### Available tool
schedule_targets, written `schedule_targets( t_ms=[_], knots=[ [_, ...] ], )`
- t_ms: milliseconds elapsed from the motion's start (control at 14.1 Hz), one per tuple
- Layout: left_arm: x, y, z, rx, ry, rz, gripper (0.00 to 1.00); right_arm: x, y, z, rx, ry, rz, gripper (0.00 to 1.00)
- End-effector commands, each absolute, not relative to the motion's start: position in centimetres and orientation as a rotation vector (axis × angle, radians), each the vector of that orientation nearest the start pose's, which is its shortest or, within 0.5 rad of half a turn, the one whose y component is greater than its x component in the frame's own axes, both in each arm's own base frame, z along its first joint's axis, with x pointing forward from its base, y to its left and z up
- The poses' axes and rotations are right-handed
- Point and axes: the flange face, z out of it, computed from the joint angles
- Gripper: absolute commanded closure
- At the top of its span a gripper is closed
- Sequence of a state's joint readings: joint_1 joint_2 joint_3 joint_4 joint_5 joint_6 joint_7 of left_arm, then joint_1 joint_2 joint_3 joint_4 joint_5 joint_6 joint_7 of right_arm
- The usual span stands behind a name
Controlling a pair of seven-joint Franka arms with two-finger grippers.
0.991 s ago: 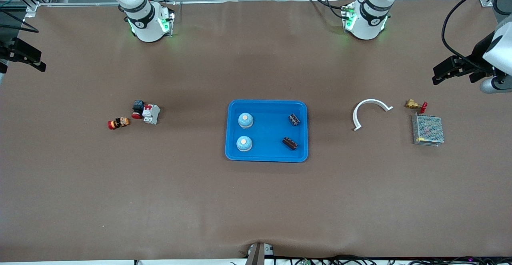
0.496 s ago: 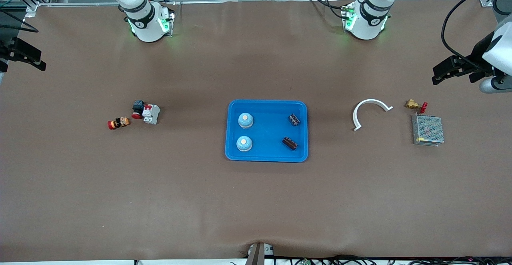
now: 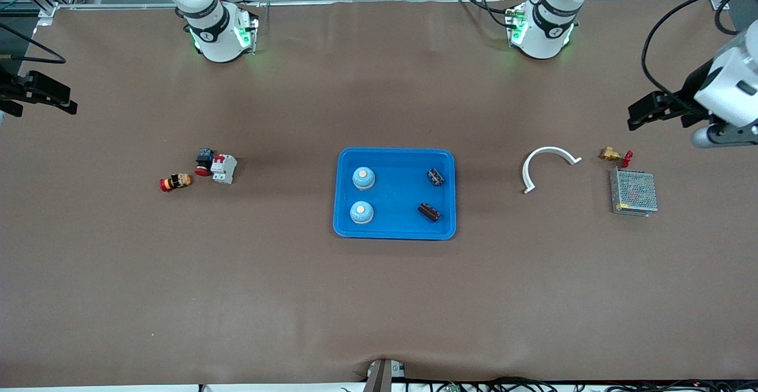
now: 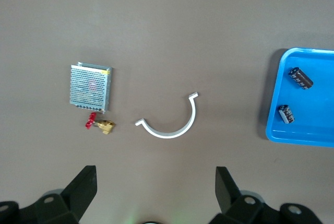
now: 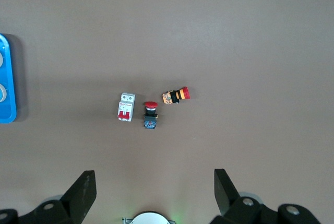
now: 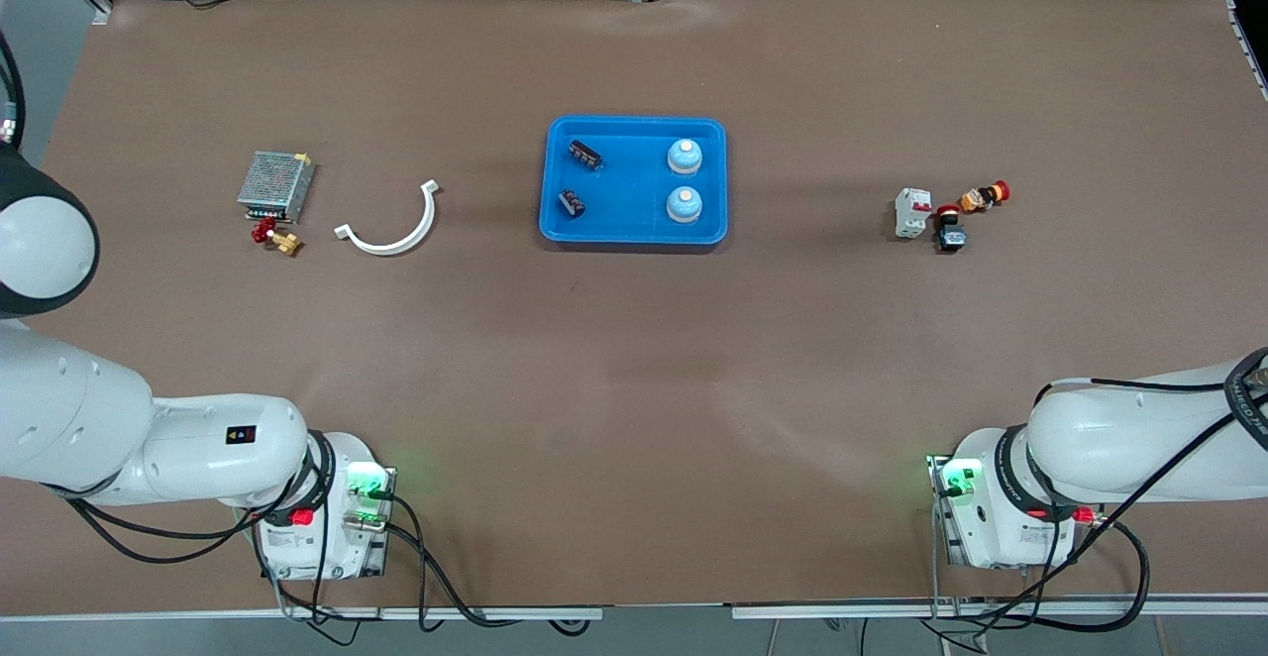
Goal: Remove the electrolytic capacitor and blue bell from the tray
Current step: 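Move the left gripper to the capacitor while the right gripper reaches the bell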
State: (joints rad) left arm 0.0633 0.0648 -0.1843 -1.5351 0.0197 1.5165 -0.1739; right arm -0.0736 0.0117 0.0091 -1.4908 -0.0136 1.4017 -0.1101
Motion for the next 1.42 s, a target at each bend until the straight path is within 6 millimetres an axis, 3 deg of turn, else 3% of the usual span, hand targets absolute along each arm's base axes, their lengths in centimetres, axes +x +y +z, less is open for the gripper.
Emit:
schedule_targets(
  t_ms=[0, 283, 496, 850, 1062, 1204, 1345],
  knots=[
    [56.8, -9.8, 56.9, -3.129, -0.172, 0.108, 0.00, 53.7, -3.5, 64.2, -3.126, -0.065, 0.167, 0.00],
    [56.9, -14.5, 51.8, -3.121, -0.332, 0.119, 0.00, 53.8, -3.3, 64.0, -3.124, -0.070, 0.172, 0.00],
    [57.4, -18.3, 47.5, -3.115, -0.450, 0.178, 0.00, 54.5, -1.1, 63.2, -3.105, -0.123, 0.176, 0.00],
    [55.3, -24.1, 41.0, -3.100, -0.610, 0.172, 0.00, 56.6, 6.2, 60.8, -3.120, -0.047, 0.149, 0.00],
    [54.0, -26.7, 37.0, -3.099, -0.718, 0.143, 0.00, 57.8, 9.0, 58.8, -3.070, 0.002, 0.160, 0.00],
    [53.1, -29.3, 35.0, -3.087, -0.771, 0.157, 0.00, 58.2, 11.5, 57.2, -3.068, -0.042, 0.182, 0.00],
    [52.5, -31.3, 33.3, -3.081, -0.835, 0.160, 0.00, 58.6, 13.9, 55.9, -3.072, 0.030, 0.175, 0.00]
  ],
)
